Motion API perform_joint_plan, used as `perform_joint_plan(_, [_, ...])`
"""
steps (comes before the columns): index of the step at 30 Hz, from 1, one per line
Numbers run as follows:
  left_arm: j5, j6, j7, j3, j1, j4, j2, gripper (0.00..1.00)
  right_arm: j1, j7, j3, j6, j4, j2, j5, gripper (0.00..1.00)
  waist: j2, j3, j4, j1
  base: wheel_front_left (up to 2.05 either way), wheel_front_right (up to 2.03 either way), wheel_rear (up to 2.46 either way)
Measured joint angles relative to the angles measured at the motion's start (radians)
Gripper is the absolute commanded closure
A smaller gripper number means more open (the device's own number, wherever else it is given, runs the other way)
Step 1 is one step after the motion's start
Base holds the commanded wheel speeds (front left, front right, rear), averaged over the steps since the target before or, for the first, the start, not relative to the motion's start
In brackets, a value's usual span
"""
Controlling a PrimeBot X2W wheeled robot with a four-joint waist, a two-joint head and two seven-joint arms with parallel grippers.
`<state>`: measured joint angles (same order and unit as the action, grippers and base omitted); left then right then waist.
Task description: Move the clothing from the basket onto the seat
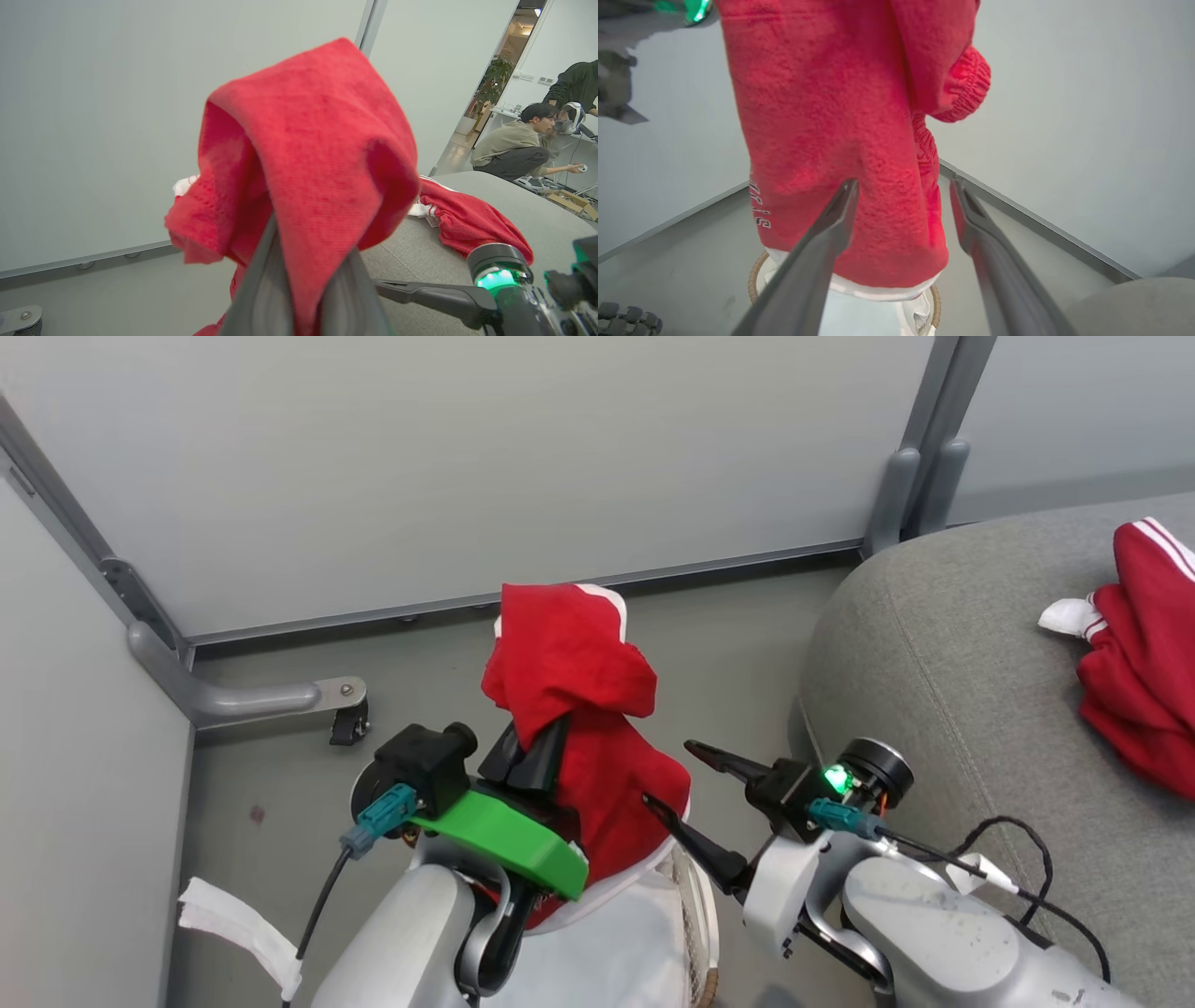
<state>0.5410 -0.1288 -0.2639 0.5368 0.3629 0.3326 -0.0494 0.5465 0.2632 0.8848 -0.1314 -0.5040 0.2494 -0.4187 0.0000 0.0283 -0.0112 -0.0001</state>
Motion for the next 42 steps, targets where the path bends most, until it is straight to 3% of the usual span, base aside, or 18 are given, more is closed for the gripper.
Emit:
perform_joint_plan(10, [0.021,0.0,0.0,0.098,0.043,-0.002,0.0,1.0,0.162,0.0,0.25,0.0,-0.096,0.027,-0.195,0.0,0.0,0.028,0.049,0.0,0.0,0.0,0.0])
perform_joint_plan(18, [0.047,0.0,0.0,0.143,0.069,-0.002,0.0,1.0,0.185,0.0,0.289,0.0,-0.144,-0.004,-0.24,0.02,0.0,0.05,0.087,0.0,0.0,0.0,0.0])
perform_joint_plan(21, [0.059,0.0,0.0,0.145,0.076,-0.002,0.0,1.0,0.158,0.0,0.286,0.0,-0.17,-0.03,-0.231,0.28,0.0,0.057,0.096,0.0,0.0,0.0,0.0])
perform_joint_plan(23, [0.061,0.0,0.0,0.145,0.079,-0.002,0.0,1.0,0.144,0.0,0.274,0.0,-0.183,-0.043,-0.221,0.52,0.0,0.061,0.098,0.0,0.0,0.0,0.0])
perform_joint_plan(24, [0.061,0.0,0.0,0.145,0.079,-0.001,0.0,1.0,0.137,0.0,0.265,0.0,-0.187,-0.049,-0.213,0.68,0.0,0.063,0.099,0.0,0.0,0.0,0.0])
perform_joint_plan(25, [0.061,0.0,0.0,0.145,0.079,-0.001,0.0,1.0,0.132,0.0,0.256,0.0,-0.189,-0.055,-0.208,1.0,0.0,0.065,0.099,0.0,0.0,0.0,0.0])
perform_joint_plan(42, [0.057,0.0,0.0,0.081,0.057,0.019,0.001,1.0,-0.009,0.001,0.089,0.0,-0.207,-0.091,-0.142,1.0,0.0,0.048,0.077,0.0,0.0,0.0,0.0])
